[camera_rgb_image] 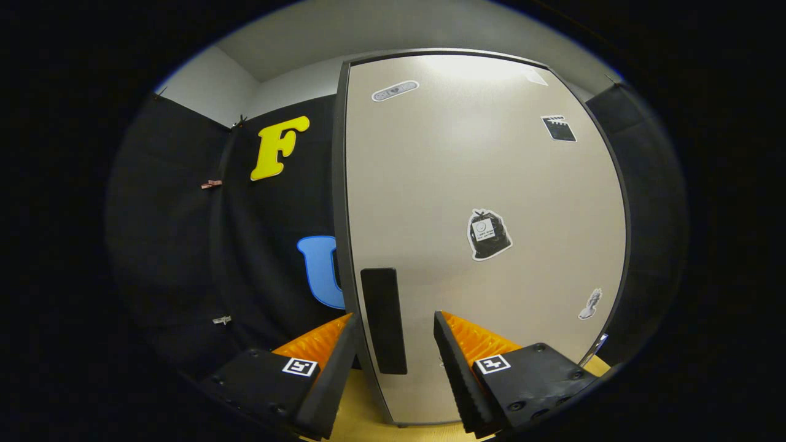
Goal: Open the shoe cabinet door, grab the shoes and put them into the shoe cabinet, then close the shoe cabinet door.
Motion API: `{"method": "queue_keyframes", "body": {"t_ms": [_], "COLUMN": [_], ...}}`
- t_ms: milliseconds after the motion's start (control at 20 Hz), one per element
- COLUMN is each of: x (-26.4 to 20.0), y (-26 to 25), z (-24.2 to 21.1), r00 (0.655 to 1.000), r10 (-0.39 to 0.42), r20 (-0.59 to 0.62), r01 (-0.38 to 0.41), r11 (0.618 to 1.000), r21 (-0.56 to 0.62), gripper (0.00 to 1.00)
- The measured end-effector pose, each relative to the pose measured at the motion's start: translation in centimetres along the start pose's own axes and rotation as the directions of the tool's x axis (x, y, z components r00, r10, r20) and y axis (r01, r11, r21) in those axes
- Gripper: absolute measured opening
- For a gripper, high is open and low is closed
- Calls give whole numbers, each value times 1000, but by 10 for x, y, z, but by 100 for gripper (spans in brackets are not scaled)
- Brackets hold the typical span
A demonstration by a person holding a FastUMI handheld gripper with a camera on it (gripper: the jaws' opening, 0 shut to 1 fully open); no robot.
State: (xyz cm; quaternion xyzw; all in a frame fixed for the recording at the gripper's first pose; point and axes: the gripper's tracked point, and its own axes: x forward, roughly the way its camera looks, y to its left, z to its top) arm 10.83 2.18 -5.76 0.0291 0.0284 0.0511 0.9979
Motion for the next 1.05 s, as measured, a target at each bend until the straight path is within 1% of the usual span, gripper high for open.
{"method": "queue_keyframes", "body": {"t_ms": [550, 1050], "x": [-77, -129], "y": [-9, -35], "z": [34, 49], "r00": [999, 999], "r10": [14, -25], "r20": [36, 45], "r01": [-13, 27], "r11": [1000, 999], "r21": [-14, -33], "gripper": [78, 78]}}
